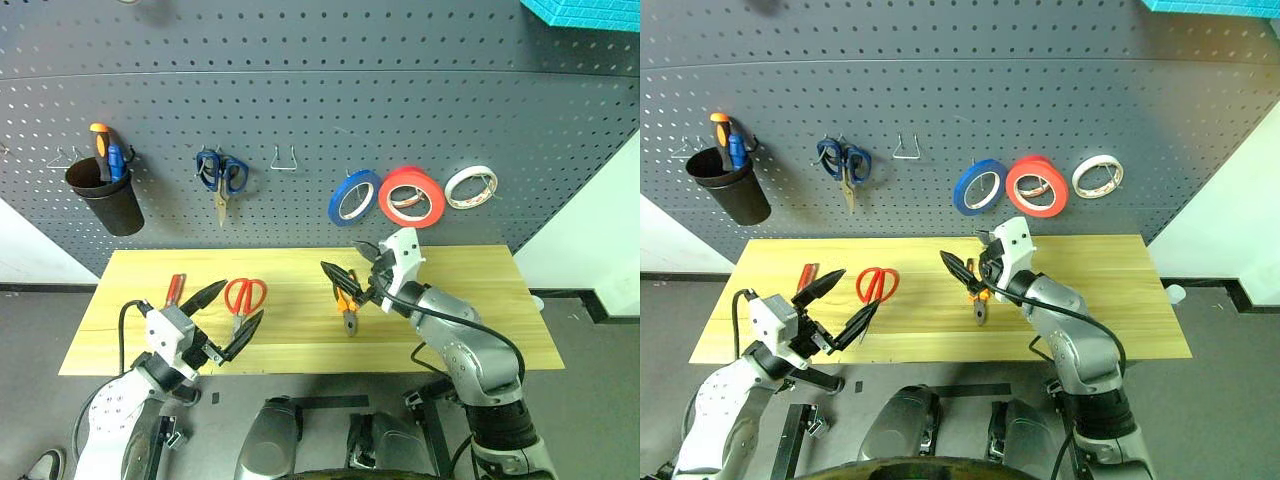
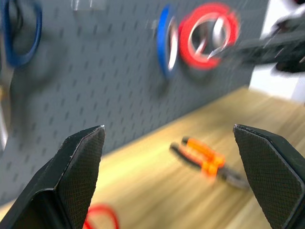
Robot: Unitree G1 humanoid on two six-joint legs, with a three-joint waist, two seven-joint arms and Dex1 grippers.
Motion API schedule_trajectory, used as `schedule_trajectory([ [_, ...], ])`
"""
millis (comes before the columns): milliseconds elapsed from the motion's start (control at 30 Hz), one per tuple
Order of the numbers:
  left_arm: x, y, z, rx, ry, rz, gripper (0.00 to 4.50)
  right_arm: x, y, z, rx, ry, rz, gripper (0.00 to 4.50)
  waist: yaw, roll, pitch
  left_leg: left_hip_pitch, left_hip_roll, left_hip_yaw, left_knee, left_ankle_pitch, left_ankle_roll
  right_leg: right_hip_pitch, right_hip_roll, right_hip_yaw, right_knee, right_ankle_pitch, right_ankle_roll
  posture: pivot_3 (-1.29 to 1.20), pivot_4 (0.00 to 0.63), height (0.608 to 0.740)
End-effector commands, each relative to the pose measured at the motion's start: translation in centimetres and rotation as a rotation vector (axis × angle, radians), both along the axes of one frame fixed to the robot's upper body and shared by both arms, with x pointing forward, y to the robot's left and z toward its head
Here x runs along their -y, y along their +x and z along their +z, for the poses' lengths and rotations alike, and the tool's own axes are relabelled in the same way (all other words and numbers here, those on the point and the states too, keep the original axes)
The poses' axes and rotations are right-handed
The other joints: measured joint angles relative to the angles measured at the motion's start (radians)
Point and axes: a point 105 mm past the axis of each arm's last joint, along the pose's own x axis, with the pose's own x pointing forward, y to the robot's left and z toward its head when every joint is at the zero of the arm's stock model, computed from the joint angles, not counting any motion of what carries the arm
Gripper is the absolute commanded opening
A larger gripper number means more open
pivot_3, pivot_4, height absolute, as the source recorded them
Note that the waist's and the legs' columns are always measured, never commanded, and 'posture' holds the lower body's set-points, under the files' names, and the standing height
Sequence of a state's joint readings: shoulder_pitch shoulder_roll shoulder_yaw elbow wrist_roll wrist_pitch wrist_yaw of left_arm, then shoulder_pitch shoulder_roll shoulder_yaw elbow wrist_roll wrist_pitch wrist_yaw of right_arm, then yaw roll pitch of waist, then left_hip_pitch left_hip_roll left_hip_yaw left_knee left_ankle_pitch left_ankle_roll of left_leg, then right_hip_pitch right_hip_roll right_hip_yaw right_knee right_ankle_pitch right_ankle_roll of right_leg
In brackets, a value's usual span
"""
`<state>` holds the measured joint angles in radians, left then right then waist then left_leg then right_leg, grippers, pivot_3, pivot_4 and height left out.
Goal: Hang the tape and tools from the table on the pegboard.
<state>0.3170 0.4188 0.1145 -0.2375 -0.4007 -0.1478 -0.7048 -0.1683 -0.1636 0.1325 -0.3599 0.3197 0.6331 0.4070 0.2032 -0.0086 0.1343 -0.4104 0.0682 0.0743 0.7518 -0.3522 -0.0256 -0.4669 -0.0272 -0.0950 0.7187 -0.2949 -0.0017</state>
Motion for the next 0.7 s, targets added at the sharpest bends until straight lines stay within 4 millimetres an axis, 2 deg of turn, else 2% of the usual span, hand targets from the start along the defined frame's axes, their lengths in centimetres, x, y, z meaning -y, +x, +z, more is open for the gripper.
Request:
schedule_trajectory([
  [33, -0.1, -0.1, -0.1, -0.047, 0.047, 0.002, 4.50, -1.5, -0.1, -0.2, 0.007, -0.069, -0.042, 4.44, -0.002, 0.000, 0.000, 0.000, 0.000, 0.000, 0.000, 0.000, 0.000, 0.000, 0.000, 0.000, 0.000, 0.000, 0.000, 0.38, 0.135, 0.676],
  [233, 0.0, -0.2, -1.3, -0.166, 0.079, 0.016, 4.50, -3.2, 0.7, -1.9, -0.068, -0.166, -0.145, 4.44, -0.002, 0.000, 0.005, -0.001, 0.000, 0.000, 0.000, 0.000, 0.000, 0.000, -0.001, 0.000, -0.001, 0.000, 0.000, 0.38, 0.139, 0.676],
  [300, 0.1, -0.3, -1.6, -0.199, 0.093, 0.010, 4.50, -3.5, 1.0, -3.2, -0.124, -0.243, -0.178, 4.44, -0.004, 0.001, 0.007, -0.001, 0.000, 0.000, 0.000, 0.000, 0.000, -0.001, -0.001, 0.000, -0.001, 0.000, 0.000, 0.38, 0.140, 0.676],
  [567, 0.0, -1.0, -2.7, -0.307, 0.131, 0.005, 4.50, -3.4, 1.8, -6.8, -0.339, -0.404, -0.287, 4.44, -0.011, 0.001, 0.008, -0.007, 0.000, 0.000, -0.001, 0.000, 0.000, -0.007, -0.001, 0.000, -0.001, 0.000, 0.000, 0.39, 0.141, 0.676],
  [700, 0.1, -1.2, -2.8, -0.320, 0.136, 0.003, 4.50, -3.0, 1.9, -7.8, -0.399, -0.444, -0.340, 4.44, -0.025, 0.001, 0.008, -0.013, 0.000, -0.001, -0.001, 0.000, 0.000, -0.011, -0.001, 0.000, -0.001, 0.000, 0.000, 0.39, 0.148, 0.676],
])
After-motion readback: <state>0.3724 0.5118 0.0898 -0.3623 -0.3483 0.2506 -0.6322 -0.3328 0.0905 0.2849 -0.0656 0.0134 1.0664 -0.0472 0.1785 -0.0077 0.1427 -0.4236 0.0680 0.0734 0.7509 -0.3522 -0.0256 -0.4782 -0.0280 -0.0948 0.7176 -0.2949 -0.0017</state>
